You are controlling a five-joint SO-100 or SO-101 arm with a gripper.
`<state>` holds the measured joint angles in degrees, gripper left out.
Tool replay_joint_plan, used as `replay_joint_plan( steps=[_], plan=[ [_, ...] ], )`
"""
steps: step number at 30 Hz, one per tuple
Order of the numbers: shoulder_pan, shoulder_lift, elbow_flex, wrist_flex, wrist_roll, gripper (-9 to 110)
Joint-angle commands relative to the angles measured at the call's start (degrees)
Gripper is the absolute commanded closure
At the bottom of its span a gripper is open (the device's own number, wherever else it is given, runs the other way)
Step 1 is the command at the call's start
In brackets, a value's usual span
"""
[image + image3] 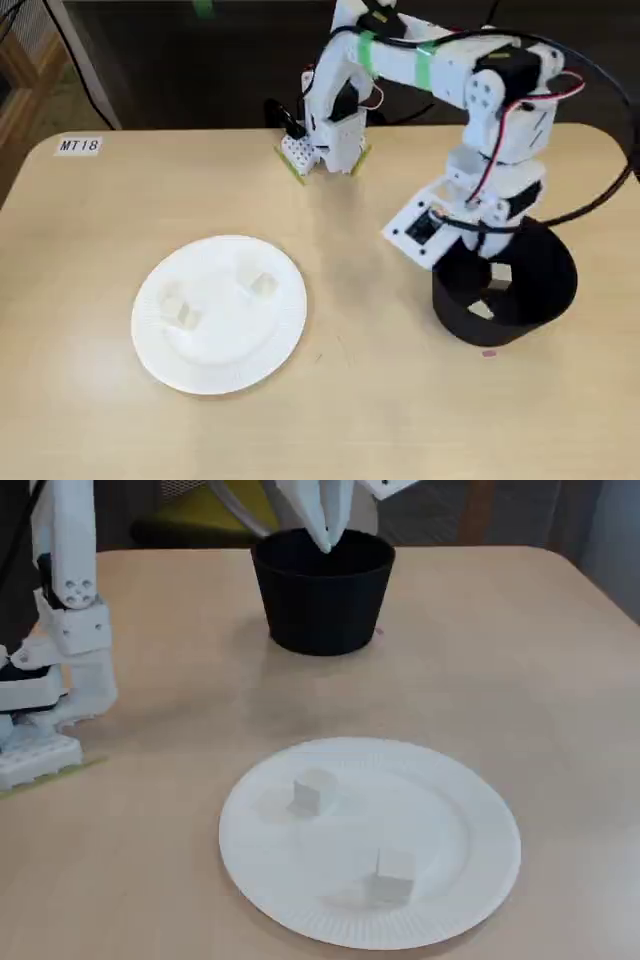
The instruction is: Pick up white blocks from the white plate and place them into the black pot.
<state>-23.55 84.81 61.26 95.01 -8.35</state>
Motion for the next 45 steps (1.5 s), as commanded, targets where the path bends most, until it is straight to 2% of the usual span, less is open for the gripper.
replay_joint_plan(
  steps=[1, 4, 6, 11, 18, 22, 27, 30, 45],
  plan=[
    [12.22, 16.70, 8.88, -2.72, -1.76, 104],
    [23.47, 40.52, 33.13, -20.04, -0.35, 104],
    [29.62, 46.93, 41.22, -23.64, -0.97, 104],
    [40.34, 38.41, 41.92, -19.25, -6.06, 104],
    [53.61, 23.29, 38.14, -21.62, -12.74, 104],
    [57.22, 15.82, 33.13, -21.88, -16.00, 103],
    [59.59, 9.05, 29.00, -21.18, -18.19, 80],
    [59.24, 5.19, 26.46, -21.09, -18.81, 74],
    [59.15, -16.61, 8.09, -17.23, -21.45, 71]
  ],
)
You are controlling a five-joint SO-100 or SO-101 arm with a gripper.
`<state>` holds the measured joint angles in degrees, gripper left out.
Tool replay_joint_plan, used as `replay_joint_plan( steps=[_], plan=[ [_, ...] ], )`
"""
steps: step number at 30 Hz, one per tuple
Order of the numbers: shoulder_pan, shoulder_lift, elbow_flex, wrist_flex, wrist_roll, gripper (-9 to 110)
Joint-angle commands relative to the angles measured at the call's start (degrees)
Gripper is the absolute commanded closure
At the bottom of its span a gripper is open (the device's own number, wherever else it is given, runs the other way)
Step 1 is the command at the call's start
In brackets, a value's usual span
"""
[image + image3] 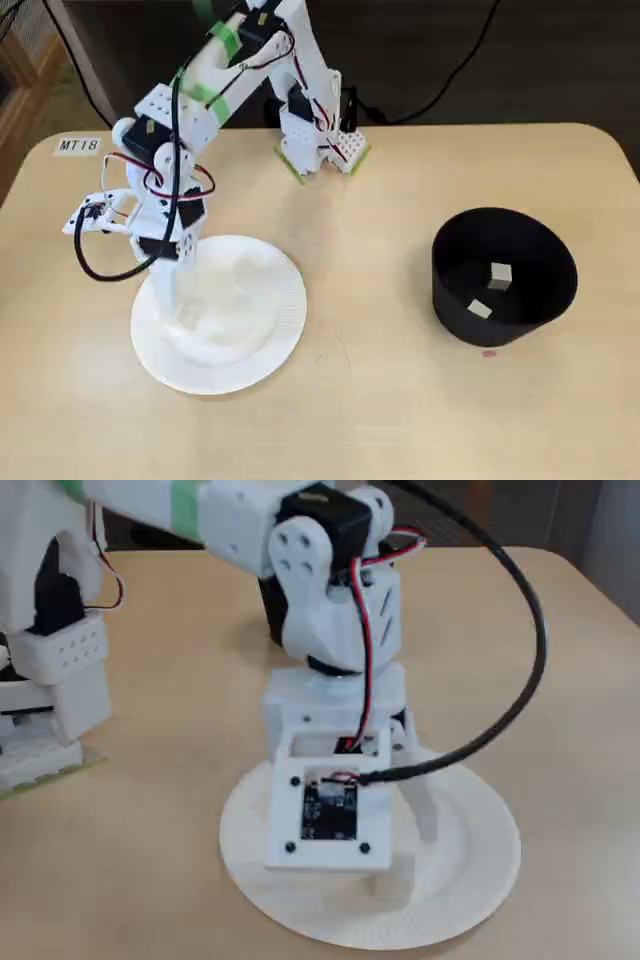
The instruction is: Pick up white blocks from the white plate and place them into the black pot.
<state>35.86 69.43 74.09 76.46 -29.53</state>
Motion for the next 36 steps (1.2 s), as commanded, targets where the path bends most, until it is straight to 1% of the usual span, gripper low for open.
replay_joint_plan(
  steps=[1, 16, 19, 20, 22, 26, 30, 33, 36],
  plan=[
    [-0.18, -2.46, -5.98, 1.76, -0.35, 71],
    [-0.35, -12.48, -14.77, 2.37, 0.53, 76],
    [-0.70, -14.06, -16.26, 2.37, 1.23, 83],
    [-0.97, -14.77, -17.14, 2.37, 1.85, 88],
    [-1.32, -16.79, -19.86, 2.90, 3.60, 103],
    [-2.20, -21.88, -27.51, 7.56, 2.37, 104],
    [-2.37, -22.41, -30.50, 9.05, 2.11, 104],
    [-2.99, -20.13, -34.80, 10.99, 2.81, 104],
    [-5.80, -12.66, -37.09, 9.76, 6.33, 104]
  ],
)
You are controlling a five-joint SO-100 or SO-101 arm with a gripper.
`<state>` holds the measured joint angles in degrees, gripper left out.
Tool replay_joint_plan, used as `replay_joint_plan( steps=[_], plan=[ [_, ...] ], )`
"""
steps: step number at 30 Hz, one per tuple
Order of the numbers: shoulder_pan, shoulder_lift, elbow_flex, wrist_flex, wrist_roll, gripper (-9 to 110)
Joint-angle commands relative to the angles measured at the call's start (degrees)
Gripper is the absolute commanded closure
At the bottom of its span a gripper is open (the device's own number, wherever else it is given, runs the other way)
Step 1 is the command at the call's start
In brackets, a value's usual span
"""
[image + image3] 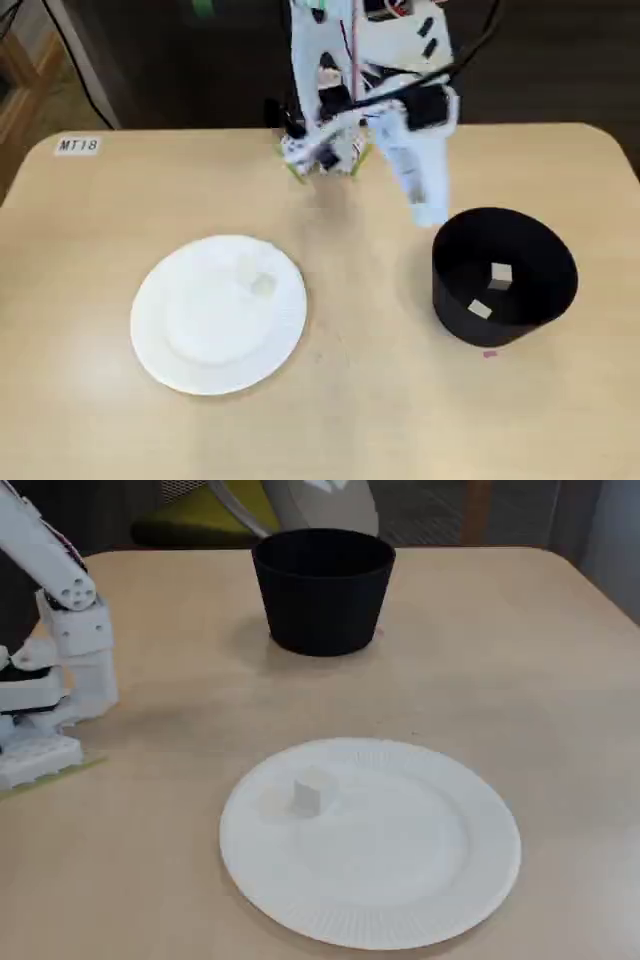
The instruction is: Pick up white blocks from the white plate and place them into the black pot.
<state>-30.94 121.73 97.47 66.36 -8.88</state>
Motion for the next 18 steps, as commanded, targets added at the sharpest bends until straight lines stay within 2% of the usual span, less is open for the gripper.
replay_joint_plan(
  steps=[1, 6, 18],
  plan=[
    [-8.79, -1.85, 0.18, -1.49, -1.14, 104],
    [-12.22, -4.66, 4.83, -8.00, -0.62, 104],
    [-8.09, -13.80, 6.42, -18.46, -1.58, 104]
  ],
)
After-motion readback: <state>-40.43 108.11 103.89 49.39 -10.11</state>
